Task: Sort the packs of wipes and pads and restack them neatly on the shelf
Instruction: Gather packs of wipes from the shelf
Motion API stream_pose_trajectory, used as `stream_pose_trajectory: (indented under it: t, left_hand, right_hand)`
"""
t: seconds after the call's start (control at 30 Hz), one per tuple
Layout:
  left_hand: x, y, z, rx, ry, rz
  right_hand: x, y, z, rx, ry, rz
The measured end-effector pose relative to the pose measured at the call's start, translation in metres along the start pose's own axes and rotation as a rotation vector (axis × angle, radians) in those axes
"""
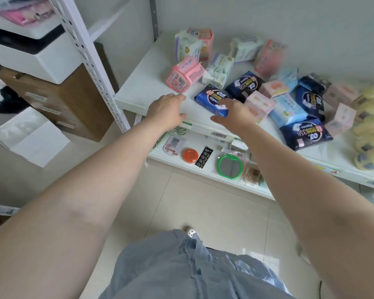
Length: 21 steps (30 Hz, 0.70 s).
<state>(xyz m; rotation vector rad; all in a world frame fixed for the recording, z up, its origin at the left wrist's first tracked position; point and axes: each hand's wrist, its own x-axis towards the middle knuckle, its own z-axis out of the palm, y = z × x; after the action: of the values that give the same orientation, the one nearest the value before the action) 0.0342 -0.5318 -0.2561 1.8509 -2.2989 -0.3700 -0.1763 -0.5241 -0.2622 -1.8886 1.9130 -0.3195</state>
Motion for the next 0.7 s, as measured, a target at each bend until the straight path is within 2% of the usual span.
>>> stream_pose_trajectory:
  t: [0.2,0.5,0.7]
  left_hand:
    - [0.067,-0.007,-0.005,-0.066,0.061,-0.022]
    - [0.206,-0.034,-0.026,-0.288,0.116,-0.135]
    - [0.289,-0.062,-0.031,-0.399,0.033,-0.222]
  right_hand:
    - [0.064,0.001,-0.012,0.091,0.024,0.115]
    - [0.162,-0.005,-0.024,0.218,0.106,0.359]
    - [0.217,-0.014,-0.019,0.427,0.181,0.528]
